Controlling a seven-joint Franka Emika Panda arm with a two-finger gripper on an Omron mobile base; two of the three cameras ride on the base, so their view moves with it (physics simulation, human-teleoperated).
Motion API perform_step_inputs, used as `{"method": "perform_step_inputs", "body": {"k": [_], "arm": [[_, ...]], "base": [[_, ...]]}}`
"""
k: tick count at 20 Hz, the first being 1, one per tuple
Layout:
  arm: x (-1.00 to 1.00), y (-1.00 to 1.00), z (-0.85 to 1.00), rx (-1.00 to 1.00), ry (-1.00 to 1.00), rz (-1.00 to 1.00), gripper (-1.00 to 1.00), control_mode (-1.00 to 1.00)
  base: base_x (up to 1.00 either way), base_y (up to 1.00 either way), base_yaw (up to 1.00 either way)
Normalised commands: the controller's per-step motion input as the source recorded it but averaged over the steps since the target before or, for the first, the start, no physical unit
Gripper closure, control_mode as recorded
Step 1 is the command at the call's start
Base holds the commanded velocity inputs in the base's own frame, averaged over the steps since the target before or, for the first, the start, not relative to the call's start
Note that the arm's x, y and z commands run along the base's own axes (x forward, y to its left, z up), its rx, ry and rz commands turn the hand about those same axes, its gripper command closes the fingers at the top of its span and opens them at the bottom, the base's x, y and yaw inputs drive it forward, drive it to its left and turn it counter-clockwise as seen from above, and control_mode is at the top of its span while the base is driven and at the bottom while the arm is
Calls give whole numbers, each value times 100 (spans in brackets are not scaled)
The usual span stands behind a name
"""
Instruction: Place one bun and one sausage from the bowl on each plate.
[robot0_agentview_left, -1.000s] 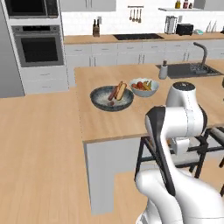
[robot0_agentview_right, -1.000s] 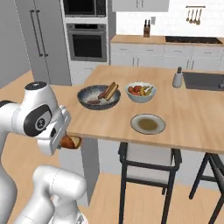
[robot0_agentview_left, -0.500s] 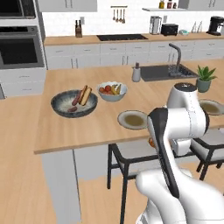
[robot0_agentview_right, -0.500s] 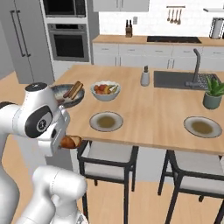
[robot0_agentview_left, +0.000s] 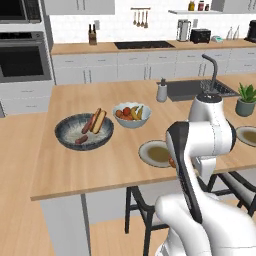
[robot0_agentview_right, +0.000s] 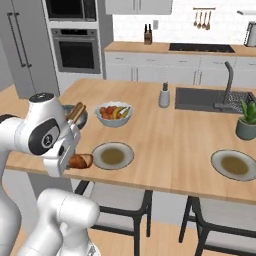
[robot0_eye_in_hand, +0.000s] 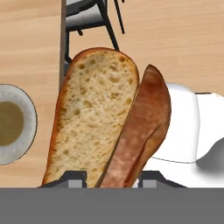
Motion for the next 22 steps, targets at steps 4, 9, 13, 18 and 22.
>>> {"method": "perform_step_inputs", "body": {"k": [4,9,13,18,22], "arm": [[0,0,0,0,0,0,100,100],[0,0,0,0,0,0,100,100],[18,-4,1,0,1,3,100,-100],[82,-35,10,0,2,38,100,-100],[99,-44,0,2,4,49,100,-100]], "base": [[42,-2,8],[2,0,0],[0,0,0],[0,0,0],[0,0,0]]}}
